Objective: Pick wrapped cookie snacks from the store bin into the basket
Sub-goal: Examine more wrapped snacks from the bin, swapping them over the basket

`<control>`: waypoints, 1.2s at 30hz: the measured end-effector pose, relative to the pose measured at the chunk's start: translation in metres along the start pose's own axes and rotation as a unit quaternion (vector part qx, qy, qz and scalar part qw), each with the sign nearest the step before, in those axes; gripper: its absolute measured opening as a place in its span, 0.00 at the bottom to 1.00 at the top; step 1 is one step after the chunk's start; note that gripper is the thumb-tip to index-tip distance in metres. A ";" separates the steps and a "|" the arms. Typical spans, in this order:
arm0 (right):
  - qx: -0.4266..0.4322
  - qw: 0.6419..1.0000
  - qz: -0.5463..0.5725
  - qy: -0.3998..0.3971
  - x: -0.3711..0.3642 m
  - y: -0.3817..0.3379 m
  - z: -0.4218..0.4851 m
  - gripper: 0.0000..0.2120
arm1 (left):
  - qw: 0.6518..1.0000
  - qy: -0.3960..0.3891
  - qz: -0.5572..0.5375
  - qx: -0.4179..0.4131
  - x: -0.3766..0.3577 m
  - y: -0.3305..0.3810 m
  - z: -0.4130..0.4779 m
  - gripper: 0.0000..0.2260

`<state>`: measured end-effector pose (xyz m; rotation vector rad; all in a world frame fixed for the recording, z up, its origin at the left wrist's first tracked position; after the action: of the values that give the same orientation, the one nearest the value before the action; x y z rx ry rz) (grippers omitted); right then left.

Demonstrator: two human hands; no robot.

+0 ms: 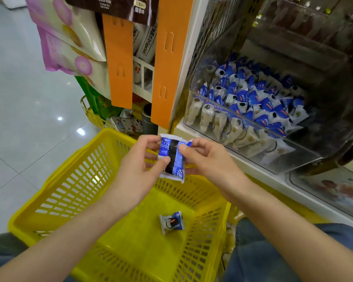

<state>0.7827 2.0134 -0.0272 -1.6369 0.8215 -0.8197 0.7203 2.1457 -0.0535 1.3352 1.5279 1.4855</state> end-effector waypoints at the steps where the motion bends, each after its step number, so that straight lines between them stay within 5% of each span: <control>1: 0.008 1.000 -0.015 0.007 -0.002 0.000 0.000 0.05 | 0.999 0.008 0.030 -0.021 -0.001 0.000 -0.001 0.15; 6: 0.028 0.997 -0.076 0.014 -0.006 0.006 -0.004 0.04 | 0.998 0.003 0.063 -0.012 -0.005 -0.005 -0.004 0.15; 23: 0.041 0.998 -0.037 0.018 -0.004 0.008 -0.004 0.04 | 0.963 -0.015 0.236 -0.131 0.004 0.002 -0.004 0.18; 29: 0.055 0.993 -0.104 -0.004 -0.017 0.012 -0.009 0.17 | 0.953 0.000 0.270 -0.137 0.002 0.002 -0.012 0.15; 36: 0.085 0.987 -0.134 -0.001 -0.021 0.014 -0.010 0.14 | 0.956 0.017 0.265 -0.129 0.003 -0.002 -0.007 0.13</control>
<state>0.7619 2.0236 -0.0408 -1.6143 0.5187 -1.0470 0.7127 2.1463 -0.0533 1.6390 0.9817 1.9595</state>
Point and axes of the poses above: each hand's wrist, its own z-axis towards the middle knuckle, its own x-axis out of the back of the hand, y = z × x, the point moved 3 cm from there along z, towards the middle knuckle, and after that the axes turned 10 degrees about x, right-handed, at the moved point
